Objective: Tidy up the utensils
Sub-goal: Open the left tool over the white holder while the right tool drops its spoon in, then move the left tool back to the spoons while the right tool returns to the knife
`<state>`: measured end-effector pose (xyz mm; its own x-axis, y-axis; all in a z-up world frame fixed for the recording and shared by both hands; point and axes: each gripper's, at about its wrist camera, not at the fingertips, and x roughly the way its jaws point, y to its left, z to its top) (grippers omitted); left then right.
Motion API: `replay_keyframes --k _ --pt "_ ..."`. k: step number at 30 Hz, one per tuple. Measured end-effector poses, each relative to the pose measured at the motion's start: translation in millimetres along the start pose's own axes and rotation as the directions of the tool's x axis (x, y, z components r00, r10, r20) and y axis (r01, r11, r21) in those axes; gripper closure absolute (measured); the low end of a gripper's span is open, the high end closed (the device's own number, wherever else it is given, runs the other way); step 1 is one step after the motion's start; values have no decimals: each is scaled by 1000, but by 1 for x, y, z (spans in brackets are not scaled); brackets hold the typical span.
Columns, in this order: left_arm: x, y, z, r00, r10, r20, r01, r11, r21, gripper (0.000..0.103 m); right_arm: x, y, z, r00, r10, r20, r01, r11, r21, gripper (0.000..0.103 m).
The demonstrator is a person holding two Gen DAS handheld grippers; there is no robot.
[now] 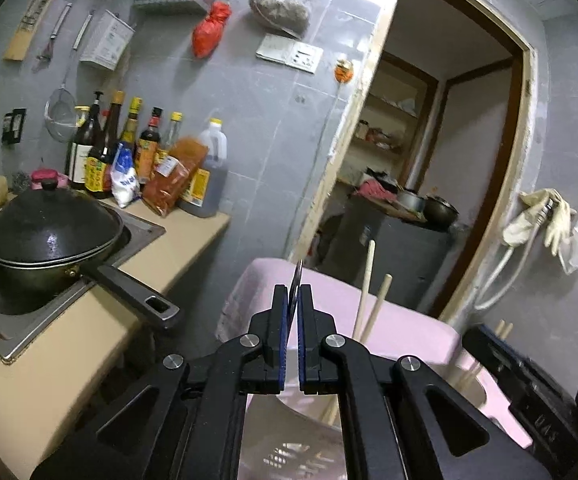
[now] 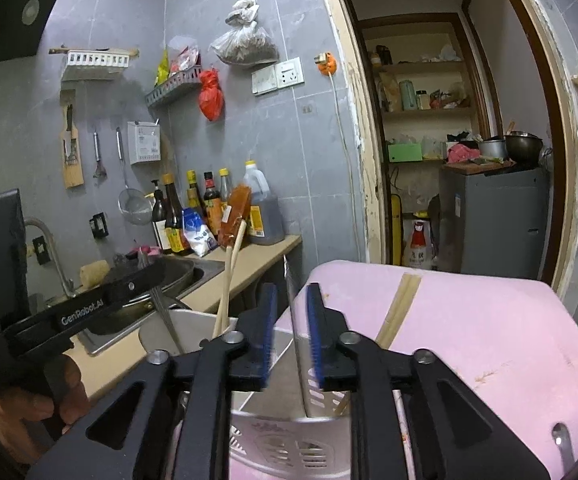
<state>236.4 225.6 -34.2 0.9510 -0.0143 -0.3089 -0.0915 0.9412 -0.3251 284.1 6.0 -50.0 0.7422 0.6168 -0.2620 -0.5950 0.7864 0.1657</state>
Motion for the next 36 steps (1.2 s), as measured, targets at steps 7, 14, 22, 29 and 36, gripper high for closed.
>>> replay_keyframes --k 7,14,22,29,36 --pt "-15 -9 18 998 -22 -62 23 999 25 94 -20 1 22 1000 -9 18 8 1000 23 78" --pt "-34 -25 41 997 -29 -70 32 998 48 58 -45 -2 46 997 -45 57 42 998 51 51" --pt "-55 -45 64 999 -34 -40 36 998 60 12 -81 -19 65 985 -138 101 130 988 80 12" --pt "-64 -71 61 1000 0 -23 4 990 144 7 -114 -39 66 968 -222 115 211 972 104 0" --pt "-71 -99 44 999 -27 -26 31 978 204 7 -153 -61 59 945 -311 101 301 948 108 0"
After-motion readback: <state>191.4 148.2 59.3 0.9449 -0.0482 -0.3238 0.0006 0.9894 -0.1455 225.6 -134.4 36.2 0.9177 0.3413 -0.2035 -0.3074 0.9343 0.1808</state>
